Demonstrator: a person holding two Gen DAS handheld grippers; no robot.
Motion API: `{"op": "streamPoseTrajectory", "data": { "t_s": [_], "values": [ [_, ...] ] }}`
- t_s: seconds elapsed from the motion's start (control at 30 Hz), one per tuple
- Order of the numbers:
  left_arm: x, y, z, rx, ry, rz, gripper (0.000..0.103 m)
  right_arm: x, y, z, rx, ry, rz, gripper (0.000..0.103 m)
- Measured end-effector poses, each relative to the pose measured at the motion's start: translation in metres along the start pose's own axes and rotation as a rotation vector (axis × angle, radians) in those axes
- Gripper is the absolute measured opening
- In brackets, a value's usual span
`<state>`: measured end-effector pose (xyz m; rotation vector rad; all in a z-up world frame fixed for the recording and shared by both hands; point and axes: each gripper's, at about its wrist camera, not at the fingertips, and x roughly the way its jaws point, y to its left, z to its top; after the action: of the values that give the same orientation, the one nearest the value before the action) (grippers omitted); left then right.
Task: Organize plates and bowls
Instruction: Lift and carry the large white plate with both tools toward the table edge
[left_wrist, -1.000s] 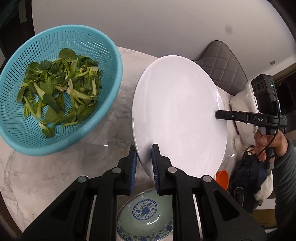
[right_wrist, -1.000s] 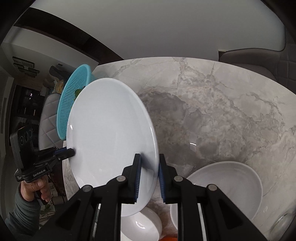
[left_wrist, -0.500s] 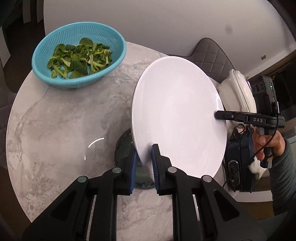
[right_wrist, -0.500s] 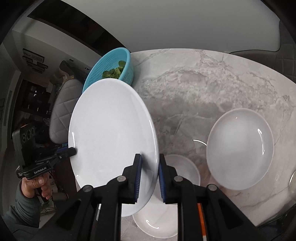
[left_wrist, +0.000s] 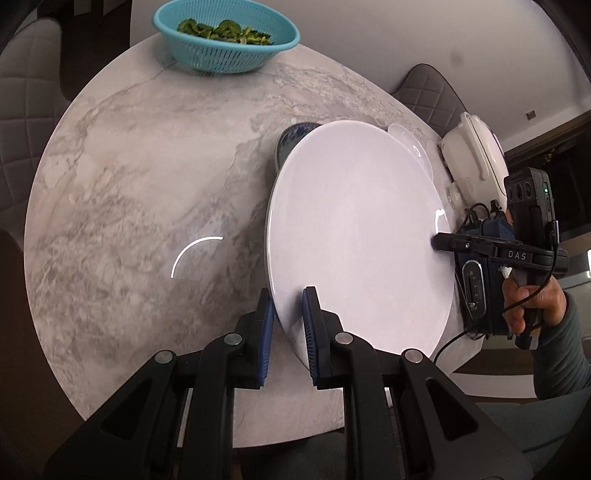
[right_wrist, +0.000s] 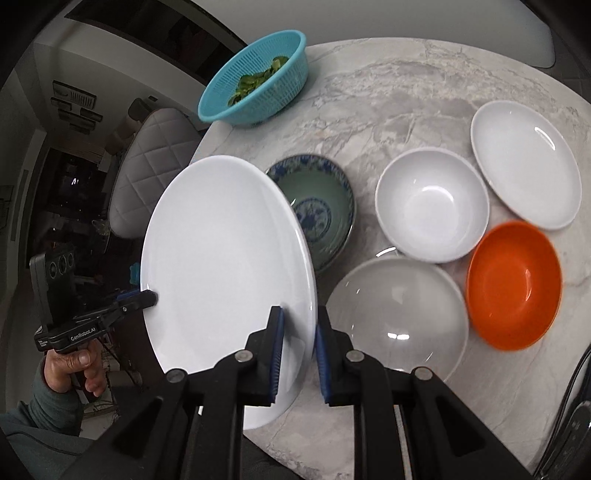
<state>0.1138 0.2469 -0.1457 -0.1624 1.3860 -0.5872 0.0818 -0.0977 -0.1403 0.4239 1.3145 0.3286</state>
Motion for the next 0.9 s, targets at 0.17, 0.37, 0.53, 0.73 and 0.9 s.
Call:
{"op": "streamPoseTrajectory", "data": {
  "t_s": [0.17, 0.37, 0.53, 0.73, 0.9],
  "values": [
    [0.007, 0.029, -0.055, -0.052, 0.031, 0.000, 0.014, 0.036, 0.008, -0.049, 0.019, 0.058, 0.026, 0.019],
    [0.032, 0.051, -0.095, -0.059, 0.075, 0.025, 0.014, 0.077, 0.009, -0.093, 0.054, 0.114, 0.021, 0.019],
    [0.051, 0.067, -0.108, -0.066, 0.086, 0.018, 0.013, 0.098, 0.006, -0.112, 0.072, 0.133, 0.007, 0.020],
    [0.074, 0.066, -0.095, -0.043, 0.094, 0.029, 0.014, 0.111, -0.006, -0.112, 0.087, 0.112, -0.018, 0.020],
    [0.088, 0.062, -0.091, -0.015, 0.114, 0.042, 0.014, 0.115, -0.012, -0.113, 0.078, 0.107, -0.041, 0.020]
  ]
}}
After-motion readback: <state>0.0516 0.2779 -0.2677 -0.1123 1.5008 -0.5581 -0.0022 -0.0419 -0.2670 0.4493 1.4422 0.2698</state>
